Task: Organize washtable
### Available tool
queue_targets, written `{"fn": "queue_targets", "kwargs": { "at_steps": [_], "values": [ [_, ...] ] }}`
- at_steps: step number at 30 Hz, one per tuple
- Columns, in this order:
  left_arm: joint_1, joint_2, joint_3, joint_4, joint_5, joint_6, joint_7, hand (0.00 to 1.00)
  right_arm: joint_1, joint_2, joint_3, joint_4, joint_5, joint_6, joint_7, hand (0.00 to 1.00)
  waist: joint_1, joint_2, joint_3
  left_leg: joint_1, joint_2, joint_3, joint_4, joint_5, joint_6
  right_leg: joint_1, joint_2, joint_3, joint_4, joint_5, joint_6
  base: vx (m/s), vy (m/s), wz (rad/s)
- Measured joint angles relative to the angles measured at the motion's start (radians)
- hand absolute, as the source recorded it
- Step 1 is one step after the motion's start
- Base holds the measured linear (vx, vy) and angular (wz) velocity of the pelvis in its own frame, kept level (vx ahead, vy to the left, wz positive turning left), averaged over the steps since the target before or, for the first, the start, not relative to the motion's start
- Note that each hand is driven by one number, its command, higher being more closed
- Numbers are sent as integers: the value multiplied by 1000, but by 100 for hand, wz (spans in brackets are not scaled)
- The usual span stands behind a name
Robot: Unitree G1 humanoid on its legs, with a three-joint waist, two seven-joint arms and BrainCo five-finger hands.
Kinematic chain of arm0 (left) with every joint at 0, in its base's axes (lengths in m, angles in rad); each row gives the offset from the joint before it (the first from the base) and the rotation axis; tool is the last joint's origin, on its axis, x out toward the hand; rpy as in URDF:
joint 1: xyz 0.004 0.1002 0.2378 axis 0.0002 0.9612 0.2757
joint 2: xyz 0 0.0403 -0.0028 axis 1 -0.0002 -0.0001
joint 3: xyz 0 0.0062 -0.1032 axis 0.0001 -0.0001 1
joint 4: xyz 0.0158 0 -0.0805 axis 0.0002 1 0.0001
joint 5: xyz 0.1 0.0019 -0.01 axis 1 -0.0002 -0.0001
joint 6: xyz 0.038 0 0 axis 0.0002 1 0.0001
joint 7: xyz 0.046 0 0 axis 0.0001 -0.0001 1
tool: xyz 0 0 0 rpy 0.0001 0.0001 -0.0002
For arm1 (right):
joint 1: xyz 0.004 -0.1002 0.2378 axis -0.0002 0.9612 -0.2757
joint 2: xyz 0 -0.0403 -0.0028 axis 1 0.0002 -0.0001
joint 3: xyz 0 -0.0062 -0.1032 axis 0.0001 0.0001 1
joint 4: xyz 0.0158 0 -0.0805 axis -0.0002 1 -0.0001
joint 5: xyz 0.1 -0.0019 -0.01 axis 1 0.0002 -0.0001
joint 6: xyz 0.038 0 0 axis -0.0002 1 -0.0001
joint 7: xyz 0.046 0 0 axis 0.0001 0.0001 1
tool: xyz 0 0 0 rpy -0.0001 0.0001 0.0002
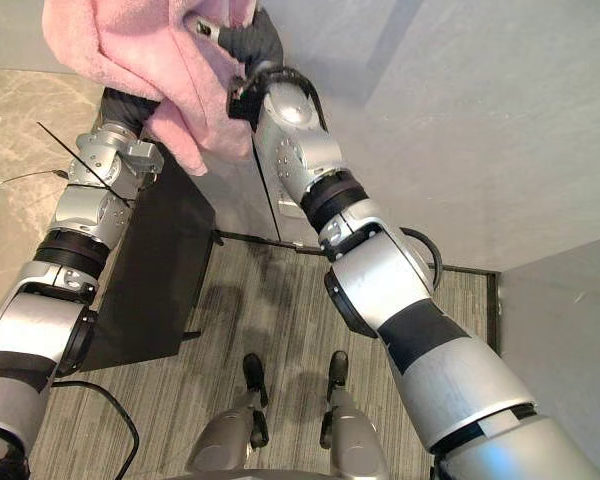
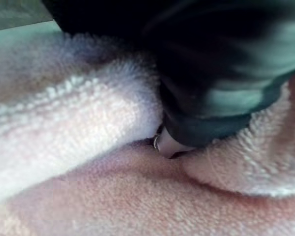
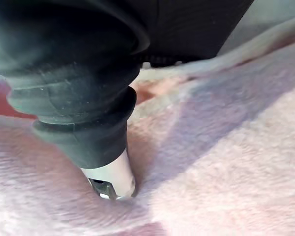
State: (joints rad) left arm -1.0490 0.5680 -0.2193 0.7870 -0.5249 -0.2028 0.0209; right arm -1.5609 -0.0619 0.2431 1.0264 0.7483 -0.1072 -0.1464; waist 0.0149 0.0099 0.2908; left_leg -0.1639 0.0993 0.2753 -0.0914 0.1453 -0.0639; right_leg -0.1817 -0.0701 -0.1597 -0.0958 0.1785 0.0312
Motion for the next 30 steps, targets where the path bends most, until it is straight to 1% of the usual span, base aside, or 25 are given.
{"fn": "queue_targets", "kwargs": {
  "at_steps": [3, 4, 7, 9, 14, 18, 23, 26, 30],
  "values": [
    [-22, 3, 36, -1, -2, 0, 4, 100, 0, -25, 0, -1, -1, 0, 2, 100, 1, 0, 0, 0, -1, 2, 0, 1, 1, 0, -1, 5, 0, 5, 1, 10, 8, 0],
    [-34, 15, 38, -1, -2, 0, 5, 100, 0, -31, -10, -3, 2, 0, 2, 100, 1, 0, 0, 1, -3, 4, 0, 1, 1, -1, -2, 11, 0, 7, 2, 14, 25, -4],
    [-38, 45, 43, -5, -4, -1, 6, 100, 0, -34, -40, -4, 36, 0, 0, 100, 0, 0, 0, 8, -6, 18, 0, 1, 1, -1, -3, 27, 0, 12, 3, 15, 21, -14],
    [-38, 47, 74, -7, -5, -1, 7, 100, 0, -54, -41, -4, 86, 0, 1, 100, -1, 0, 0, 11, -8, 28, 0, 1, 1, -3, -3, 33, 0, 17, 4, 14, 10, -13],
    [-38, 51, 74, -40, -5, -1, 6, 100, 0, -88, -45, -4, 146, 1, 15, 100, 1, 0, 0, 11, -8, 42, 0, 1, 2, -14, -3, 51, 0, 27, 4, 21, 2, -11],
    [-38, 53, 74, -54, -5, -1, 4, 100, 1, -97, -45, -4, 155, 5, 18, 100, -6, 0, 0, 14, -6, 48, 0, 1, 2, -14, -3, 55, -1, 30, 3, 42, -8, -6],
    [-38, 53, 71, -56, -4, -1, 2, 100, 14, -107, -44, -18, 164, 6, 21, 100, -6, 0, 0, 14, -5, 47, -1, 2, 3, -14, -3, 54, -1, 30, 2, 43, -8, 1],
    [-33, 53, 64, -76, -4, 0, 1, 100, 37, -121, -41, -32, 167, 6, 30, 100, -8, 0, 0, 14, -8, 46, -1, 8, 11, -14, -5, 53, -1, 31, 3, 47, -1, 1],
    [13, 51, 29, -84, -4, 1, -1, 100, 65, -135, -34, -32, 183, 6, 41, 100, -21, 0, 0, 14, -11, 45, -1, 8, 11, -14, -7, 53, -1, 32, 5, 46, 0, 1]
  ]
}}
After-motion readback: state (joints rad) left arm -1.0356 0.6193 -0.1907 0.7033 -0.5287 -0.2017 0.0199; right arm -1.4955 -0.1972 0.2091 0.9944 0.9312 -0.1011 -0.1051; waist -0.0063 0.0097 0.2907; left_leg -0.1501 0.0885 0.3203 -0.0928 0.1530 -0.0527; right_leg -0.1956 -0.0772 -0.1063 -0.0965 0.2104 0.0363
